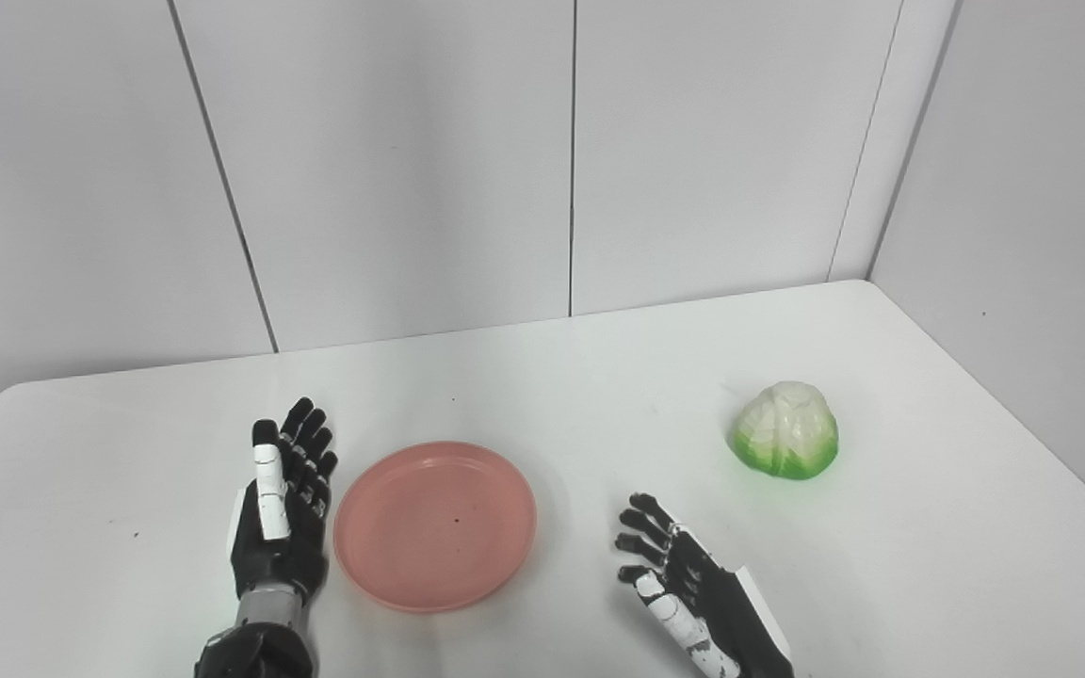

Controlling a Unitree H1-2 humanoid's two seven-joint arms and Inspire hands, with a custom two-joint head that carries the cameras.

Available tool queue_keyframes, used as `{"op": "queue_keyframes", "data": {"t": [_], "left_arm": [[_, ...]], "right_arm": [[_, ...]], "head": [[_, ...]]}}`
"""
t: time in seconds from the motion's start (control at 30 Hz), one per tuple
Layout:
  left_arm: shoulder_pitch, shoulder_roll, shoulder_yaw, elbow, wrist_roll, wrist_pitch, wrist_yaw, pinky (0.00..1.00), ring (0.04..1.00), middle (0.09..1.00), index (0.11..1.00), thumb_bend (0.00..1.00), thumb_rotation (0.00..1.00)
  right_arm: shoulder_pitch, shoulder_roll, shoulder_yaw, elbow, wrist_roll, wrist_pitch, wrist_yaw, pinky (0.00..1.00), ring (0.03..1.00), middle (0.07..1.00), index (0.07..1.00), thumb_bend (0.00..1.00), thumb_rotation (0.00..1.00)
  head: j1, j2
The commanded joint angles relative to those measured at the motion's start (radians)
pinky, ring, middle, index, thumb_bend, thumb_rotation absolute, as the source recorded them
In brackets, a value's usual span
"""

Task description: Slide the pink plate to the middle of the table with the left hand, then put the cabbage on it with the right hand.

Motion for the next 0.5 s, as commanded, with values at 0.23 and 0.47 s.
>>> {"op": "queue_keyframes", "data": {"t": [0.23,0.47], "left_arm": [[-0.001,-0.021,-0.037,-0.013,0.013,0.016,-0.014,0.95,0.954,0.937,0.864,0.91,0.86],[0.001,-0.011,-0.034,0.009,0.002,0.006,-0.037,1.00,0.979,0.950,0.878,0.89,0.86]], "right_arm": [[-0.149,-0.021,-0.073,-0.170,-0.178,0.066,0.003,0.70,0.818,0.872,0.920,0.88,0.81],[-0.335,-0.144,-0.167,-0.215,-0.296,0.184,0.066,0.70,0.837,0.897,0.917,0.89,0.85]], "head": [[-0.019,-0.012],[-0.027,-0.024]]}}
